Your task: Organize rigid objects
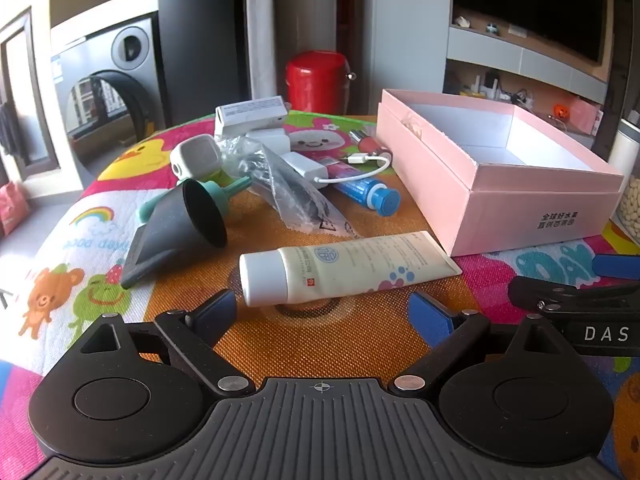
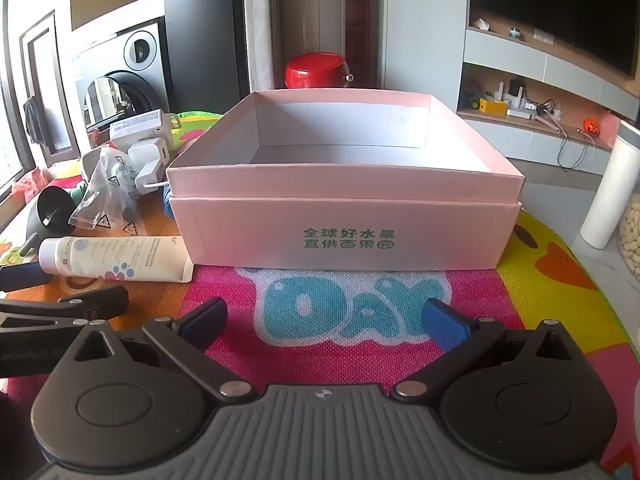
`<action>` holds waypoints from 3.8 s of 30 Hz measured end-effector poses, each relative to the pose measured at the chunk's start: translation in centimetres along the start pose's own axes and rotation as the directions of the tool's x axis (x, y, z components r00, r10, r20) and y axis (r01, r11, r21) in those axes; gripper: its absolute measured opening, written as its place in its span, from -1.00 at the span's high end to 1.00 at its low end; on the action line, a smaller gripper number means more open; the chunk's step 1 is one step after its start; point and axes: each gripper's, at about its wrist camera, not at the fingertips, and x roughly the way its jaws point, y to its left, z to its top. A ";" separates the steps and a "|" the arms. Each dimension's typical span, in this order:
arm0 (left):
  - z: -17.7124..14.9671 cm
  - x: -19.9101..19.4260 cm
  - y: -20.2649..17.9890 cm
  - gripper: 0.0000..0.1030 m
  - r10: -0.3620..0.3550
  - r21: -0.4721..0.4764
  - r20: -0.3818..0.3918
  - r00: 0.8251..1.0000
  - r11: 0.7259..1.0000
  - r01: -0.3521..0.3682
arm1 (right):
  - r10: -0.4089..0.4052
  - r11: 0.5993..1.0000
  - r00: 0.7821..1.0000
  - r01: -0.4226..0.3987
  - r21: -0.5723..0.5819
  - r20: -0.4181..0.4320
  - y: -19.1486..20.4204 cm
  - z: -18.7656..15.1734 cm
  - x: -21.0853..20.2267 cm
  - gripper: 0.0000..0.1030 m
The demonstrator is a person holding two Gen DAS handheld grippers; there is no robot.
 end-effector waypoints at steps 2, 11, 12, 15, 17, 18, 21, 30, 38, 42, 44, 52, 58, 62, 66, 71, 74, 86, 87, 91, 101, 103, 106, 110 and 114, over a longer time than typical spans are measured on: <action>0.0 0.0 0.0 -0.88 -0.001 -0.002 0.005 1.000 1.000 0.001 | -0.004 1.000 1.000 0.004 -0.003 0.003 0.3 -0.2 0.0 -1.00; 0.0 0.0 0.0 -0.88 0.000 0.000 0.005 1.000 1.000 0.000 | -0.006 1.000 1.000 0.006 -0.006 0.004 0.3 -0.3 -0.2 -1.00; 0.0 0.0 0.0 -0.88 0.000 0.000 0.005 1.000 1.000 0.000 | -0.006 1.000 1.000 0.007 -0.007 0.004 0.4 -0.3 -0.1 -1.00; 0.0 0.0 0.0 -0.88 0.000 0.000 0.005 1.000 1.000 0.000 | -0.006 1.000 1.000 0.006 -0.007 0.004 0.3 -0.3 -0.2 -1.00; 0.0 0.0 0.0 -0.88 0.000 0.000 0.005 1.000 1.000 0.000 | -0.006 1.000 1.000 0.006 -0.007 0.005 0.3 -0.3 -0.2 -1.00; 0.0 0.0 0.0 -0.88 -0.001 -0.001 0.005 1.000 1.000 0.001 | -0.006 1.000 1.000 0.006 -0.007 0.004 0.3 -0.3 -0.1 -1.00; 0.0 0.0 0.0 -0.88 0.000 0.001 0.005 1.000 1.000 0.000 | -0.006 1.000 1.000 0.006 -0.007 0.004 0.3 -0.3 -0.1 -1.00; 0.0 0.0 0.0 -0.88 0.000 0.001 0.005 1.000 1.000 0.000 | -0.004 1.000 1.000 0.004 -0.005 0.004 0.3 -0.2 -0.1 -1.00; 0.0 0.0 0.0 -0.88 0.000 0.001 0.005 1.000 1.000 0.000 | -0.004 1.000 1.000 0.004 -0.005 0.004 0.3 -0.2 -0.1 -1.00; 0.0 0.0 0.0 -0.88 0.001 0.001 0.005 1.000 1.000 -0.001 | -0.004 1.000 1.000 0.004 -0.005 0.004 0.3 -0.2 -0.1 -1.00; 0.0 0.0 0.0 -0.88 0.001 0.001 0.005 1.000 1.000 -0.001 | -0.004 1.000 1.000 0.004 -0.005 0.004 0.3 -0.2 -0.1 -1.00; 0.0 0.0 0.0 -0.88 0.002 0.002 0.005 1.000 1.000 -0.002 | -0.004 1.000 1.000 0.004 -0.005 0.004 0.4 -0.2 0.0 -1.00; 0.0 0.0 0.0 -0.88 0.003 0.004 0.005 1.000 1.000 -0.003 | -0.004 1.000 1.000 0.004 -0.005 0.004 0.3 -0.2 0.0 -1.00; 0.0 0.0 -0.1 -0.88 0.007 0.008 0.006 1.000 1.000 -0.007 | -0.004 1.000 1.000 0.005 -0.005 0.004 0.4 -0.2 0.0 -1.00; 0.0 0.0 -0.1 -0.88 0.007 0.008 0.006 1.000 1.000 -0.007 | -0.004 1.000 1.000 0.004 -0.004 0.004 0.4 -0.2 0.0 -1.00; 0.0 0.0 -0.1 -0.88 0.008 0.009 0.006 1.000 1.000 -0.008 | -0.004 1.000 1.000 0.004 -0.005 0.004 0.4 -0.2 0.0 -1.00; 0.0 0.0 -0.1 -0.88 0.008 0.009 0.006 1.000 1.000 -0.008 | -0.004 1.000 1.000 0.004 -0.005 0.004 0.4 -0.2 0.0 -1.00; 0.0 -0.1 -0.1 -0.85 -0.004 0.005 0.008 1.000 1.000 0.004 | -0.004 1.000 1.000 0.004 -0.004 0.004 0.4 -0.2 0.0 -1.00; 0.0 -0.2 0.1 -0.84 -0.023 0.001 0.011 1.000 1.000 0.023 | -0.004 1.000 1.000 0.004 -0.004 0.004 0.4 -0.2 0.0 -1.00; 0.8 -2.4 1.8 -0.81 -0.199 0.095 0.005 0.980 0.976 0.197 | 0.004 1.000 1.000 -0.004 0.000 0.003 0.3 -0.2 0.2 -1.00; 5.4 0.0 0.6 -0.65 -0.300 0.514 -0.119 0.946 0.797 0.317 | 0.092 0.990 0.992 -0.100 -0.096 -0.086 -0.6 1.0 0.4 -1.00; 5.1 2.0 -0.7 -0.27 -0.303 0.524 -0.231 0.925 0.762 0.381 | 0.122 0.983 0.987 -0.134 -0.122 -0.104 -1.1 0.9 0.0 -1.00; 4.7 1.9 -0.7 0.10 -0.344 0.508 -0.206 0.916 0.762 0.400 | 0.162 0.971 0.979 -0.181 -0.154 -0.124 -1.8 0.4 -0.8 -1.00; 2.9 0.2 0.2 0.14 -0.327 0.453 -0.163 0.931 0.814 0.365 | 0.145 0.976 0.980 -0.164 -0.144 -0.133 -2.0 -0.1 -1.7 -1.00; -0.3 -3.7 3.2 0.14 -0.274 0.332 -0.103 0.956 0.897 0.293 | 0.130 0.977 0.980 -0.153 -0.151 -0.154 -1.8 0.3 -1.5 -1.00</action>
